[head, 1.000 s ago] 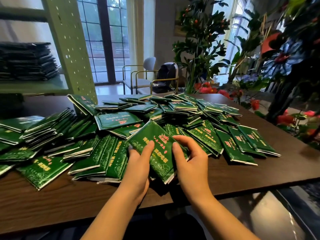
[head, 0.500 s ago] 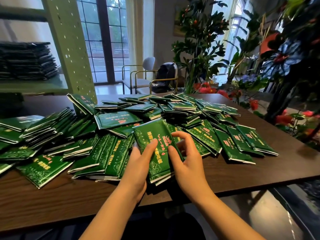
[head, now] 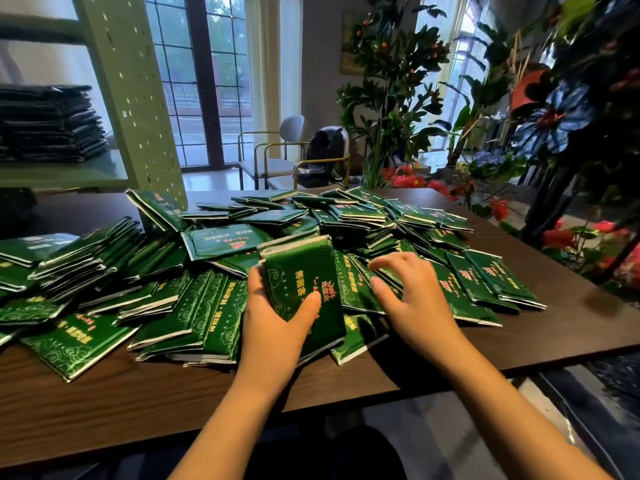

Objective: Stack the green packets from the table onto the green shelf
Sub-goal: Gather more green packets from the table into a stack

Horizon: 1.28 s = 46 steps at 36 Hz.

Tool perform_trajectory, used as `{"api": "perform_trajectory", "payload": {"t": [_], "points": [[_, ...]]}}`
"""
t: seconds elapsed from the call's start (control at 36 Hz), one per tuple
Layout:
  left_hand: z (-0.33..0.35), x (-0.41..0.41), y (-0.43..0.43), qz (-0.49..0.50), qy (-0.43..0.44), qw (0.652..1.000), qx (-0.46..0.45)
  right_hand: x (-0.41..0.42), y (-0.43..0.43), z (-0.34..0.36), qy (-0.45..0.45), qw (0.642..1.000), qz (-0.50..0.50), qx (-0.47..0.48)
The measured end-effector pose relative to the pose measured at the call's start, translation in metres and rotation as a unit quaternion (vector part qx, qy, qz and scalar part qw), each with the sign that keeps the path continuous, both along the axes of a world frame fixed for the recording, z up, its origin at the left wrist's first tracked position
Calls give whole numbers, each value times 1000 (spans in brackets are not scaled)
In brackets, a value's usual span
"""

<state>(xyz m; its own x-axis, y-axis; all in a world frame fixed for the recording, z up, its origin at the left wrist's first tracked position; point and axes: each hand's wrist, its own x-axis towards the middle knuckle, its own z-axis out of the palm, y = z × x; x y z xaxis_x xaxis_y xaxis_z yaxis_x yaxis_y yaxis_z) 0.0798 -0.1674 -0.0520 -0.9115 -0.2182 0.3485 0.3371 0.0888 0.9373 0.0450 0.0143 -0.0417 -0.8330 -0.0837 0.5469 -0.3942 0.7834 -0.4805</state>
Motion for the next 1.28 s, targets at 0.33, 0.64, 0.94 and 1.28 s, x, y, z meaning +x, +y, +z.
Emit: {"api": "perform_trajectory", "payload": {"t": [0.33, 0.64, 0.94, 1.28], "points": [[-3, 2, 0, -9, -14, 1000, -7, -54, 44, 11, -206, 961, -116, 147], [3, 6, 2, 55, -4, 998, -3, -63, 46, 28, -248, 952, -102, 144], [5, 3, 0, 43, -50, 996, 59, -56, 37, 16, -182, 981, -24, -67], [8, 3, 0, 20, -85, 989, 121, -23, 29, 25, -109, 948, 126, -272]]}}
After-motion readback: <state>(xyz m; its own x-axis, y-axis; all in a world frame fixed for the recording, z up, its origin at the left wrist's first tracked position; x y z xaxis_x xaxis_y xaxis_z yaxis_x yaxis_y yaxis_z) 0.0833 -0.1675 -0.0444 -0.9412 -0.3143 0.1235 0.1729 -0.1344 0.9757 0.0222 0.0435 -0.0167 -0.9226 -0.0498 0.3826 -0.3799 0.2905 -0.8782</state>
